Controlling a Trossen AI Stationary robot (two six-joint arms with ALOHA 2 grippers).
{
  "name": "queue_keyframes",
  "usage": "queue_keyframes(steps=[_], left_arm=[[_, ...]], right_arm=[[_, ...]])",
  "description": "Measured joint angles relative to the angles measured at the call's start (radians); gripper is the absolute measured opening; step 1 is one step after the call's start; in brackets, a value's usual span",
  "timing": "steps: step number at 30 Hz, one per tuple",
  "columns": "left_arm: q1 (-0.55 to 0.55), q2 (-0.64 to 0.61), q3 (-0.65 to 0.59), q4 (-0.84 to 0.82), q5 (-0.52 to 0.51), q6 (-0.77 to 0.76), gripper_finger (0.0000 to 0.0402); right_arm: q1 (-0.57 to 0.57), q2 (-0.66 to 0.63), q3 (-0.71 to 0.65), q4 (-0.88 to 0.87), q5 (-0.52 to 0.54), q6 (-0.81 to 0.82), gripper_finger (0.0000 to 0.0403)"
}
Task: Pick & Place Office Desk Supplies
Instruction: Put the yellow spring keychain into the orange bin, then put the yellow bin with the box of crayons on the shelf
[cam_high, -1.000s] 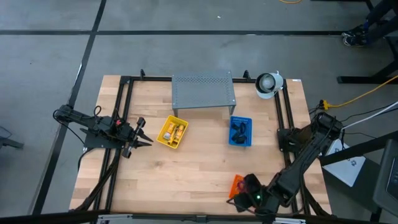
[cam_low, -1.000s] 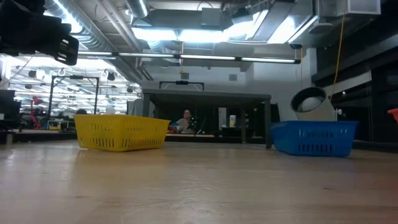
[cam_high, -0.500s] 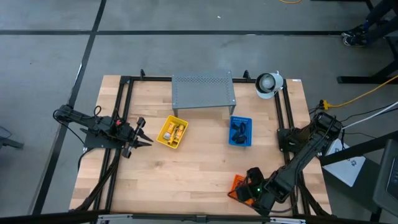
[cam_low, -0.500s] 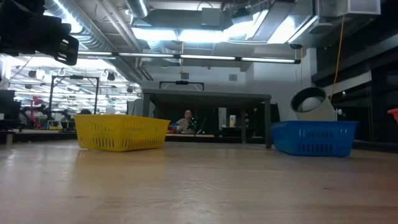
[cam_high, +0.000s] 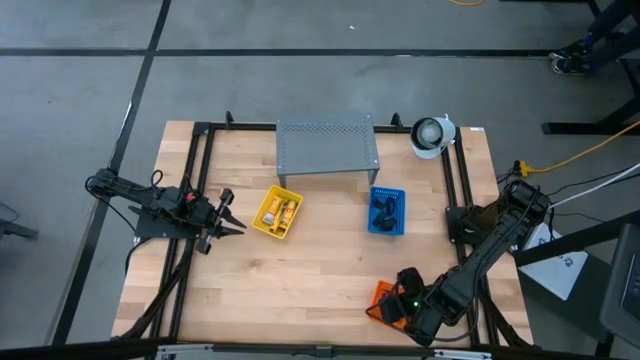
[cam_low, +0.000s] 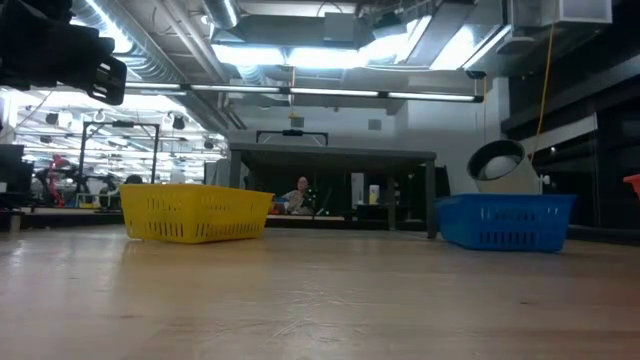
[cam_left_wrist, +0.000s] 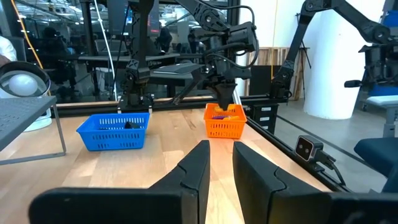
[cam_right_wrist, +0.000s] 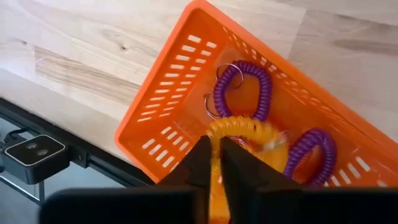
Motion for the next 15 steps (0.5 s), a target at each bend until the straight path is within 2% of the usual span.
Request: queue_keyframes(steps=[9, 15], left_arm=[[0.0, 0.0, 0.0, 0.0, 0.0, 0.0, 0.0064], [0.0, 0.0, 0.0, 0.0, 0.0, 0.0, 0.0064]], right_arm=[[0.0, 0.0, 0.0, 0.05, 0.0, -0.028, 0.0171], [0.0, 0.0, 0.029, 0.08, 0.05, -0.031, 0.0215]])
